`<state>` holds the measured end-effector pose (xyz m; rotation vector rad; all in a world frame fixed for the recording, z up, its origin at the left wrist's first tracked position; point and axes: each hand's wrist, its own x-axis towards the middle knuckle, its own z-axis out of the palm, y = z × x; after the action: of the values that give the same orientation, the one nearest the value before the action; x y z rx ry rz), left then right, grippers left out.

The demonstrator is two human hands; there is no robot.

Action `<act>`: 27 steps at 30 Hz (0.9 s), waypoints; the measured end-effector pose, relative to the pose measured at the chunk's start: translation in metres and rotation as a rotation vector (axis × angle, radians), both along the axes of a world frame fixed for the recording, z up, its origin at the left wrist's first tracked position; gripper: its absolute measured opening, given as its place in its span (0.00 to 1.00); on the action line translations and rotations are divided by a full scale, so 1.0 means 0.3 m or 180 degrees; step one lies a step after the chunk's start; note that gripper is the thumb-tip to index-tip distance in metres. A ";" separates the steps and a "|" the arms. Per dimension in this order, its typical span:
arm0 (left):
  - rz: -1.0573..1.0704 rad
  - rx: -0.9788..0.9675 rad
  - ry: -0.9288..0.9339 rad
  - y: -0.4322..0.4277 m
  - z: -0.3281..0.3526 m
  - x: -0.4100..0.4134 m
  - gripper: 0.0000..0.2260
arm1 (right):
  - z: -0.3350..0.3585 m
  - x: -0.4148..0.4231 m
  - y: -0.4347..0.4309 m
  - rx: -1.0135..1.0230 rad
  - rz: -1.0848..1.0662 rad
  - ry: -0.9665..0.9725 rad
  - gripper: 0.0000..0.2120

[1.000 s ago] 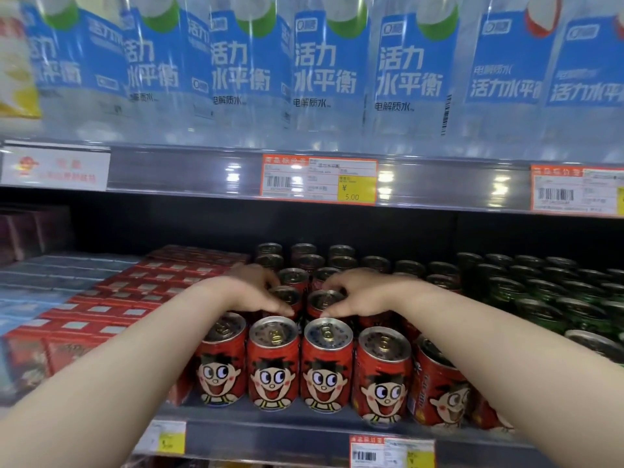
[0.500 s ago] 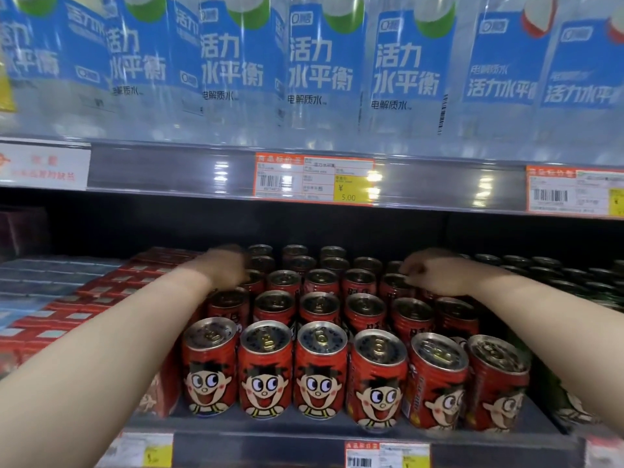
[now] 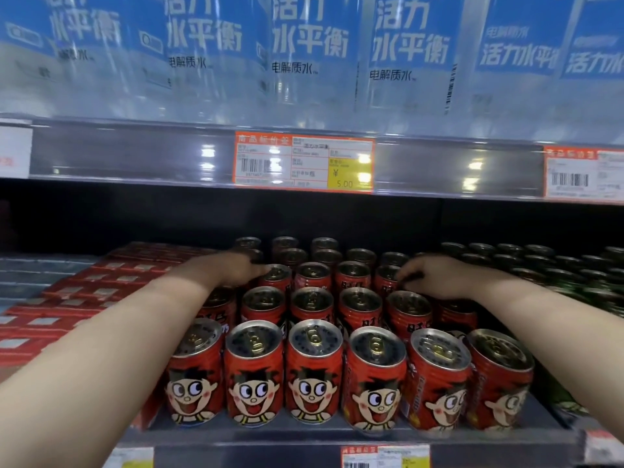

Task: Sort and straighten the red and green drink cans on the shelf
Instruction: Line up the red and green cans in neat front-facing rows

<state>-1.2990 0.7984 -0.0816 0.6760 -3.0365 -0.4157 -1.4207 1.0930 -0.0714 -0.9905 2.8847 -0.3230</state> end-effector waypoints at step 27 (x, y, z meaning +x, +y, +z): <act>-0.0926 -0.0526 -0.0168 0.090 0.050 -0.128 0.19 | -0.003 -0.046 0.035 -0.0019 -0.0024 -0.0346 0.14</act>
<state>-1.3374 0.8253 -0.0666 0.2413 -3.1799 -0.1456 -1.4345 1.1035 -0.0723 -0.9327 2.7924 -0.3739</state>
